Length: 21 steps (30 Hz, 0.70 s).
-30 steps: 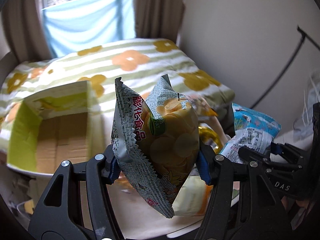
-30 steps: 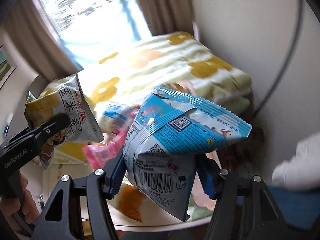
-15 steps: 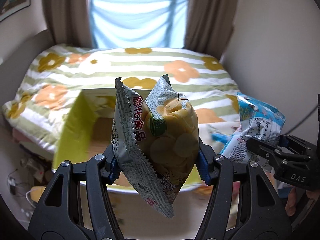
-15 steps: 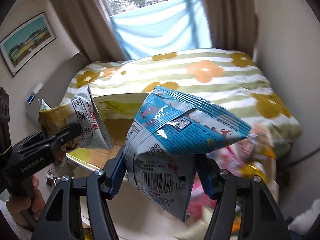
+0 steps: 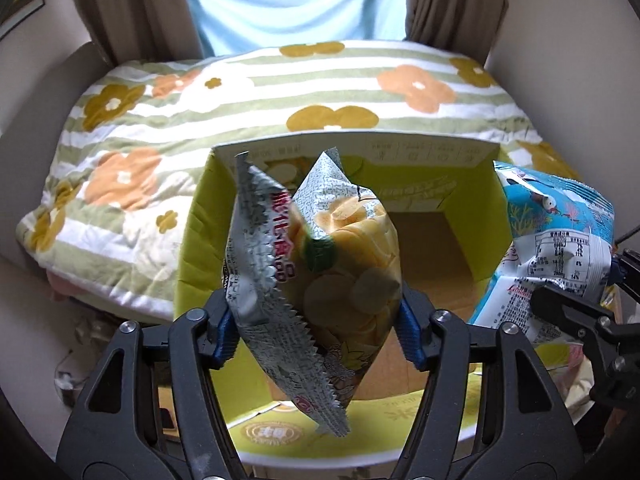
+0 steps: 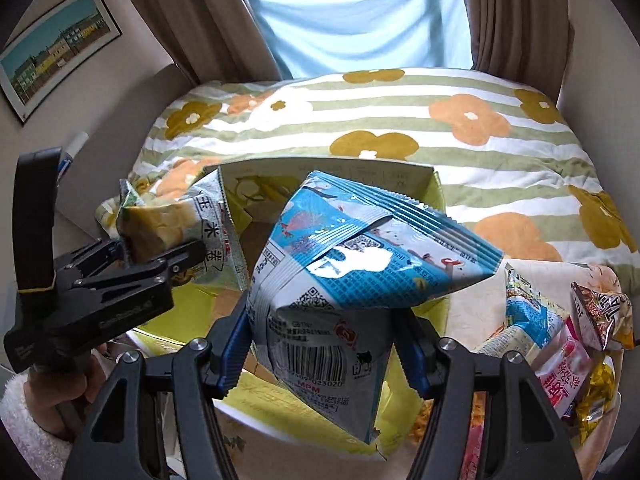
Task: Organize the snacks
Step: 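Carry both bags over the yellow box and open both grippers to drop them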
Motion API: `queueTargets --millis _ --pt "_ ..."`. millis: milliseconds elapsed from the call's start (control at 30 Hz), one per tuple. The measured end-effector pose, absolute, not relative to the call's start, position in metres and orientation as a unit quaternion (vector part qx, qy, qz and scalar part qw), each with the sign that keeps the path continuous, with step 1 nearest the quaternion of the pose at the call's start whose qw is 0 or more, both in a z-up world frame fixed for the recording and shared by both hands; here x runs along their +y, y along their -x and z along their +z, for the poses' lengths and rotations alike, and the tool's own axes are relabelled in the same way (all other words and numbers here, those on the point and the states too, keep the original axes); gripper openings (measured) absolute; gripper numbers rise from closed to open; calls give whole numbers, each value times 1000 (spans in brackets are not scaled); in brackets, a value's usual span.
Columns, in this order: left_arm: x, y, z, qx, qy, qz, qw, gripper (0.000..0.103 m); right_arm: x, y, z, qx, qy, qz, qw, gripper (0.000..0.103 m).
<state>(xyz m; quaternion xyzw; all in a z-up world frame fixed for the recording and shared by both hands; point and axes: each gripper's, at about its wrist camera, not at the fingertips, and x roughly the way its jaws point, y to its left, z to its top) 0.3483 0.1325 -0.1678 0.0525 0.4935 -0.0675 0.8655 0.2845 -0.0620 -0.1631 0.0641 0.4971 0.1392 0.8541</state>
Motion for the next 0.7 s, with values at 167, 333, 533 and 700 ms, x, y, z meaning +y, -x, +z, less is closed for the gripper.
queueTargets --millis 167,333,533,700 --pt "122 -354 -179 481 -84 -51 871 103 -59 -295 -182 524 -52 141 838 60" --pt "118 -354 -183 483 -95 -37 870 103 -61 -297 -194 537 -35 149 829 60" --pt "120 -352 -183 487 -88 -28 869 103 -50 -298 -203 543 -7 170 822 61" --pt "126 -349 -183 489 -82 -20 868 103 -47 -299 -213 541 -7 168 824 99"
